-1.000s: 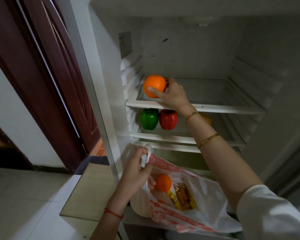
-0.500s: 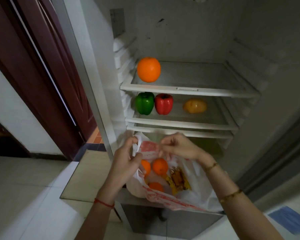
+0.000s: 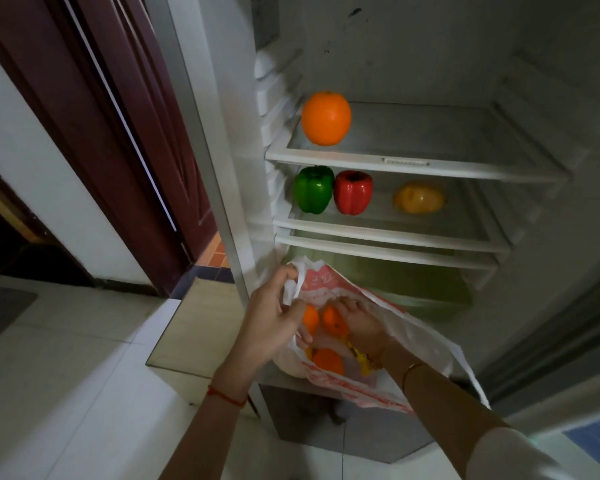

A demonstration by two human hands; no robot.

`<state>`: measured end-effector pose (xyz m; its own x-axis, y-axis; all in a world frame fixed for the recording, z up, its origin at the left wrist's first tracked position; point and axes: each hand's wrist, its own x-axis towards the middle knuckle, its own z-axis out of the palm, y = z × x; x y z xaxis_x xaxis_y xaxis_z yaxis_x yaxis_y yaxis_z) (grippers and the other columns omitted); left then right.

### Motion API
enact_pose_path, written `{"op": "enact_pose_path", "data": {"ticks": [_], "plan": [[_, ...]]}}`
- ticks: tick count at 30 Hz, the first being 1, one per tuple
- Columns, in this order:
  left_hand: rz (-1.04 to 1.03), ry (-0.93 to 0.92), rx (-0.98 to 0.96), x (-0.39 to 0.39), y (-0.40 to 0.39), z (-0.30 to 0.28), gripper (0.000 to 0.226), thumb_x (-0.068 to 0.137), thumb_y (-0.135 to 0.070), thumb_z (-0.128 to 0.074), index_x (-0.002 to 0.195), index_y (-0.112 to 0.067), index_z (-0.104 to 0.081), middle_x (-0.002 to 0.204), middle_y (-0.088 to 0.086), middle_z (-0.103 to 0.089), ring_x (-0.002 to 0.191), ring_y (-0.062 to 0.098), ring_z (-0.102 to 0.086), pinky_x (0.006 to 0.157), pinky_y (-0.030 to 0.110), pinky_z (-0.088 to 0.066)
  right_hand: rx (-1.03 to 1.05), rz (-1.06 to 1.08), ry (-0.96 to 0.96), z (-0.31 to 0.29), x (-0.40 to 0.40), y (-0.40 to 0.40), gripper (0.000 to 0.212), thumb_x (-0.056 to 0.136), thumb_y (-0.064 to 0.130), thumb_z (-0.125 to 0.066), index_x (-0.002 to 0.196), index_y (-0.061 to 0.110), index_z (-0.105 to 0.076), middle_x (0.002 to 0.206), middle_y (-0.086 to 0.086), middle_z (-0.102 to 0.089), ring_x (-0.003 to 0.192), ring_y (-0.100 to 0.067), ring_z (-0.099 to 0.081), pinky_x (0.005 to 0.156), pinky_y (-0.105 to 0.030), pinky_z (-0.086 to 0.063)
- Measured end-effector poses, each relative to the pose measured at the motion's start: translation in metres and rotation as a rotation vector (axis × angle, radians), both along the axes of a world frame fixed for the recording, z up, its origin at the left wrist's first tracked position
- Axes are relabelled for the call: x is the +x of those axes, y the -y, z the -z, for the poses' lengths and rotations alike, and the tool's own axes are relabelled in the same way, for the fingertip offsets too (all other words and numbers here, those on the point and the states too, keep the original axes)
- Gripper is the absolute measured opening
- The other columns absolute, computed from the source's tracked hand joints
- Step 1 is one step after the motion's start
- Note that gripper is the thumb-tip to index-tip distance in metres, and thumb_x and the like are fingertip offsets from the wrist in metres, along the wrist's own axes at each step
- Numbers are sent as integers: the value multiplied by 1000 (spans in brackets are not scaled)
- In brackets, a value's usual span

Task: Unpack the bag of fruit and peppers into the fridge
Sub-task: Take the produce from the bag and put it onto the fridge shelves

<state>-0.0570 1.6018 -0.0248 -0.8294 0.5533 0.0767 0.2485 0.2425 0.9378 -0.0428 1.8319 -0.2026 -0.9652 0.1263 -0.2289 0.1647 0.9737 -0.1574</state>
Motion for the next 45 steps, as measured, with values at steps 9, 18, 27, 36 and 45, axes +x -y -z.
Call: {"op": "enact_pose_path", "data": {"ticks": [9,18,27,36,45], "plan": [[10,6,-15,-5,-2,0,22,95,3,-52,107,-15,-50,82,10,-74,51,29,-71,52,48,-60,-150,182,-1,9,-10,11,78,84,36,-66,147,19,-23,150,-14,-31,125,-31,-51,97,-39,-49],[68,14,13,-9,-14,-3,21,96,4,-51,113,-8,-50,91,20,-71,49,24,-70,45,30,-55,-728,362,-45,-50,22,-5,48,72,53,-75,113,31,-64,106,12,-66,102,-9,-63,92,-30,-52],[86,20,25,-16,-35,-6,16,96,4,-51,108,-6,-50,100,15,-64,49,33,-69,44,47,-57,-1057,389,-497,-205,42,-25,31,91,21,-64,121,20,-56,111,-1,-62,93,-11,-63,68,-17,-53],[76,18,5,-15,-45,-11,16,97,3,-50,108,-9,-51,93,14,-63,46,26,-68,40,28,-52,-874,419,-996,-322,-14,-44,45,75,45,-71,112,25,-56,106,5,-64,100,-16,-64,84,-34,-56],[44,50,3,-21,-42,-10,19,98,2,-49,112,-11,-50,96,14,-68,49,30,-69,42,30,-54,-557,441,-835,-317,-68,-53,55,84,39,-68,128,11,-52,113,-2,-60,98,-14,-55,80,-23,-42]]}}
